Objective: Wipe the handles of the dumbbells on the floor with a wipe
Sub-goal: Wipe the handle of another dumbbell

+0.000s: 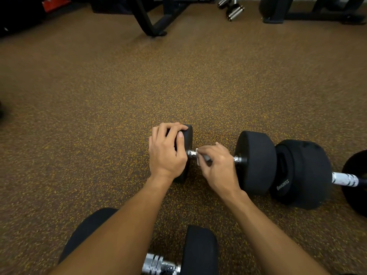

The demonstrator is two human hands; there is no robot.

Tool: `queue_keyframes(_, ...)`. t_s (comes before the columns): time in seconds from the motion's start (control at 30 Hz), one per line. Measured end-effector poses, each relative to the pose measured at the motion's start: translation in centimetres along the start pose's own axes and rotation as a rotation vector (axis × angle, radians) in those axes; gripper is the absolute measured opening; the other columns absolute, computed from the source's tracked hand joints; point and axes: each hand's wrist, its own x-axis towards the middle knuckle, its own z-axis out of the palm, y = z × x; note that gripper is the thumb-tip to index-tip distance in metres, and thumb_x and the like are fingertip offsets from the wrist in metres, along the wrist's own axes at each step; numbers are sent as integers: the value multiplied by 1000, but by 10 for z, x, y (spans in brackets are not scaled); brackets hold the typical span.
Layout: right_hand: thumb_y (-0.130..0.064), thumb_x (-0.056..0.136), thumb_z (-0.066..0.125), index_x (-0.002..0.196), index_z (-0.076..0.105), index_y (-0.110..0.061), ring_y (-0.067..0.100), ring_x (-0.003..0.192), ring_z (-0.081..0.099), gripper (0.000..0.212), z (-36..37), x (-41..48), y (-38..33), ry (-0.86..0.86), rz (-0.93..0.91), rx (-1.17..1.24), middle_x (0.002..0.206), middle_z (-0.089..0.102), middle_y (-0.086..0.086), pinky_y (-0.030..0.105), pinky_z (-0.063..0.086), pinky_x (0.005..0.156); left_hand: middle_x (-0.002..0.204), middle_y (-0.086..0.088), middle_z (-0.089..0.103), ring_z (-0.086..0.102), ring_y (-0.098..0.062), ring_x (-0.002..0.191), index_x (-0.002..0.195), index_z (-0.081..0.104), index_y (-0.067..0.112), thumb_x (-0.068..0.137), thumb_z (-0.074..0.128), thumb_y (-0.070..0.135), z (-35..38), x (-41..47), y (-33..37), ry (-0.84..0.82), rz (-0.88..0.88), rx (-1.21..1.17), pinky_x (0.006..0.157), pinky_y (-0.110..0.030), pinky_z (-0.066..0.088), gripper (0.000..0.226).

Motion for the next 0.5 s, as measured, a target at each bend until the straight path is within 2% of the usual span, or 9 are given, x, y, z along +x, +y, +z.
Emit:
queue_keyframes(0.13, -8, 93, 77, 105, 82, -10, 19, 102, 71, 13, 8, 5, -7, -30, 13, -32, 107, 79, 1, 37, 41, 115, 121, 5, 65, 55, -20, 114, 118, 73, 24, 103, 50, 23, 0, 0, -1, -3, 0, 1, 97, -41, 45, 27)
queue_keyframes(0.23, -9, 93, 76, 106, 82, -8, 20, 102, 70, 14, 15, 9, -13, -72, -26, -27, 107, 80, 3, 42, 46, 112, 121, 4, 65, 56, -22, 114, 118, 73, 24, 103, 50, 23, 1, 0, -1, 2, 2, 1, 97, -43, 46, 27)
queue_keyframes(0.3, -12, 93, 77, 103, 82, -10, 21, 96, 69, 12, 15, 11, -13, -48, 10, -13, 102, 79, 2, 44, 52, 100, 121, 4, 65, 56, -22, 114, 118, 73, 24, 103, 51, 23, 1, 1, -1, 3, 1, 1, 97, -44, 46, 27)
queue_keyframes(0.37, -18, 94, 76, 102, 83, -14, 20, 93, 67, 12, 15, 17, -15, -39, 139, 15, 98, 79, 1, 44, 53, 92, 121, 4, 65, 55, -22, 114, 118, 73, 24, 103, 51, 22, 2, 2, -2, 0, 2, 1, 96, -45, 47, 26)
queue_keyframes(0.43, -19, 93, 75, 100, 84, -16, 22, 91, 67, 12, 16, 20, -18, -50, 181, -14, 97, 80, 1, 44, 53, 90, 121, 4, 65, 56, -22, 114, 117, 73, 24, 103, 52, 22, 3, 2, -2, 1, 2, 0, 96, -46, 47, 26)
queue_keyframes(0.5, -17, 92, 76, 98, 83, -16, 23, 91, 68, 10, 18, 15, -19, -32, 110, -47, 97, 80, 0, 43, 50, 97, 121, 4, 65, 56, -22, 113, 117, 73, 24, 103, 51, 22, 3, 1, -2, 5, 4, -1, 97, -45, 47, 26)
